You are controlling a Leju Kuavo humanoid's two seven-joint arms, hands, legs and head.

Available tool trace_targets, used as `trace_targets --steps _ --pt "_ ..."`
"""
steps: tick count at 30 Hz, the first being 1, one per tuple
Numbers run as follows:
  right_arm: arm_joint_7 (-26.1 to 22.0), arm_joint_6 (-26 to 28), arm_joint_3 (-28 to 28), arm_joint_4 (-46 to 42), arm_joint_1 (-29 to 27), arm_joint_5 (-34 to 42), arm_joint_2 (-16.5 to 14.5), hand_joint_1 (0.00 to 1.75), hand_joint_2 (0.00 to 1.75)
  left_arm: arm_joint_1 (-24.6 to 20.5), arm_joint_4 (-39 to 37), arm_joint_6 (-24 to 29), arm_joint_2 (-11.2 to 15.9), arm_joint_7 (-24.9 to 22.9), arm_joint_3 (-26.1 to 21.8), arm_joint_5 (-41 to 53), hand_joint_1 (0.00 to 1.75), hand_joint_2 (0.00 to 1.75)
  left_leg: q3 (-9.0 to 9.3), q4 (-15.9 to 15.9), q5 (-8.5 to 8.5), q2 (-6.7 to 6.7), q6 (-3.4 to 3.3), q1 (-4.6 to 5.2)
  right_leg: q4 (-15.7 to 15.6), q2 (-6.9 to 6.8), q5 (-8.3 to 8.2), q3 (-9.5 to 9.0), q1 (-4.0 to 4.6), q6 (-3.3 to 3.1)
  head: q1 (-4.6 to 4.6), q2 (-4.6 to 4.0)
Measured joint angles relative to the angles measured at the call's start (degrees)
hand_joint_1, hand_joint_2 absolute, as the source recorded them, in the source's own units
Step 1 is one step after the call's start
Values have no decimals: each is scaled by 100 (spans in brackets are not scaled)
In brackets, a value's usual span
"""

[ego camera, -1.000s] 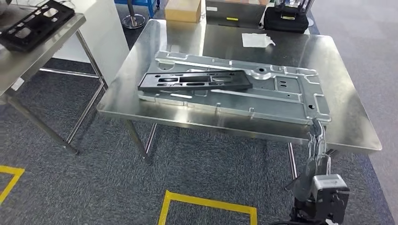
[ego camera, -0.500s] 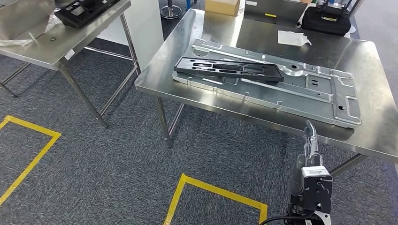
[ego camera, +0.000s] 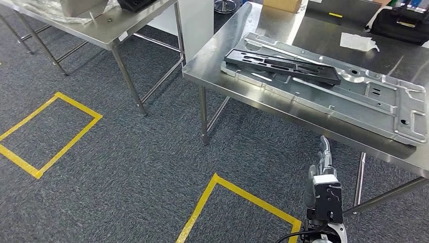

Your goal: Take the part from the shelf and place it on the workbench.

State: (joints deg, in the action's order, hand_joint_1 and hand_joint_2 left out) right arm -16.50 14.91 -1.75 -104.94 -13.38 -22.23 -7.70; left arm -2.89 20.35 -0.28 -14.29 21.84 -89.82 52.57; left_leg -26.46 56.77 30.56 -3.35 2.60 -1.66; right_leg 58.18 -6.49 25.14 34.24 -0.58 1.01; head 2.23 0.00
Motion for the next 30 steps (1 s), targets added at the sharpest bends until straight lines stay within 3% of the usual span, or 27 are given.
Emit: trace_targets --steps 2,3,5,6,7,8,9,11,13,14,15,17,18,19,21,22,23,25,26,27,28,29,30 --pt "14 -1 -2 113 15 2 13 0 0 8 0 1 2 3 -2 2 0 0 -42 8 -8 28 -47 7 -4 -40 -28 0 -4 30 1 0" --pt "120 -39 -4 360 47 -67 42 0 0 25 0 5 6 8 -6 11 0 0 -119 5 -68 74 -129 12 61 54 72 31 -24 80 2 0" --pt "399 -108 -6 1129 142 -306 115 0 0 53 0 7 25 24 -12 58 0 0 -327 1 -256 207 -306 33 494 346 545 167 -63 178 3 0" --pt "523 -136 -7 1602 219 -446 156 0 0 60 0 -2 40 30 -10 99 0 0 -442 -5 -365 272 -365 45 871 539 880 271 -71 198 3 0" --pt "554 -115 -13 2055 311 -533 185 0 0 59 0 -17 58 32 -4 149 0 0 -536 1 -442 333 -380 64 1219 603 1075 336 -63 189 4 0" --pt "549 -85 -29 2552 439 -595 218 0 0 61 0 -32 82 28 8 209 0 0 -631 10 -514 398 -385 81 1448 629 1120 341 -54 172 4 0" --pt "527 -54 -56 3105 591 -645 253 0 0 65 -1 -42 106 19 28 281 0 0 -723 22 -580 462 -384 94 1506 642 1039 265 -44 149 4 0" --pt "461 13 -148 4192 903 -707 330 0 0 67 -5 -43 164 11 86 430 0 0 -878 49 -698 599 -366 102 1017 733 695 -177 -23 83 4 0" --pt "411 61 -289 5233 1183 -718 438 0 0 60 -21 -37 219 55 146 536 0 0 -989 69 -815 738 -322 118 172 980 608 -731 -7 -1 5 0" --pt "418 75 -375 5717 1299 -722 495 0 0 60 -28 -33 248 90 166 563 0 0 -1022 62 -878 803 -292 121 -120 1068 641 -899 -1 -31 6 0" --pt "448 72 -464 6169 1396 -727 543 0 0 67 -33 -27 278 121 178 581 0 0 -1044 46 -945 869 -255 121 -278 1090 679 -974 9 -54 6 0" --pt "557 28 -623 6915 1510 -724 620 0 0 108 -35 3 338 162 185 602 0 0 -1077 12 -1037 962 -180 115 -329 951 606 -948 12 -104 7 0" --pt "626 -15 -693 7233 1544 -707 658 0 0 129 -35 30 363 173 185 607 0 0 -1118 70 -954 906 -158 119 -341 876 547 -907 8 -146 8 0" --pt "690 -59 -756 7502 1555 -679 701 0 0 143 -35 54 385 179 185 607 0 0 -1181 225 -754 795 -144 124 -356 793 485 -854 4 -193 9 0" --pt "807 -133 -893 7994 1537 -582 802 0 0 138 -35 84 433 186 184 594 0 0 -1351 876 -105 513 -120 115 -351 619 371 -706 22 -253 10 0" --pt "853 -151 -962 8192 1515 -526 853 0 0 128 -35 91 452 188 184 578 0 0 -1417 1269 136 441 -98 102 -334 523 320 -622 37 -263 10 0" --pt "893 -166 -1030 8373 1497 -474 904 0 0 118 -35 102 468 189 184 551 0 0 -1441 1604 225 402 -78 92 -310 431 267 -526 49 -259 10 0" --pt "953 -200 -1146 8636 1482 -399 988 0 0 108 -35 154 482 187 175 482 0 0 -1265 1808 -25 359 -52 70 -236 269 168 -311 63 -244 11 0" --pt "969 -220 -1190 8733 1482 -380 1019 0 0 105 -35 187 488 184 164 445 0 0 -1025 1610 -191 313 -50 62 -190 205 122 -202 68 -229 11 0" --pt "983 -239 -1226 8810 1480 -369 1044 0 0 97 -35 225 492 184 151 407 0 0 -670 1224 -244 220 -57 62 -145 150 82 -113 76 -211 11 0" --pt "991 -252 -1252 8872 1476 -365 1061 0 0 84 -33 255 499 186 138 360 0 0 -284 716 -183 122 -75 78 -99 99 48 -44 83 -186 11 0" --pt "1001 -266 -1272 8932 1474 -369 1070 0 0 64 -32 277 502 193 127 316 0 0 22 268 -64 38 -108 98 -63 48 11 -1 88 -156 10 0" --pt "1013 -280 -1290 8984 1475 -378 1074 0 0 47 -30 292 504 204 119 274 0 0 210 -47 42 0 -146 128 -44 -9 -32 22 83 -124 10 0"
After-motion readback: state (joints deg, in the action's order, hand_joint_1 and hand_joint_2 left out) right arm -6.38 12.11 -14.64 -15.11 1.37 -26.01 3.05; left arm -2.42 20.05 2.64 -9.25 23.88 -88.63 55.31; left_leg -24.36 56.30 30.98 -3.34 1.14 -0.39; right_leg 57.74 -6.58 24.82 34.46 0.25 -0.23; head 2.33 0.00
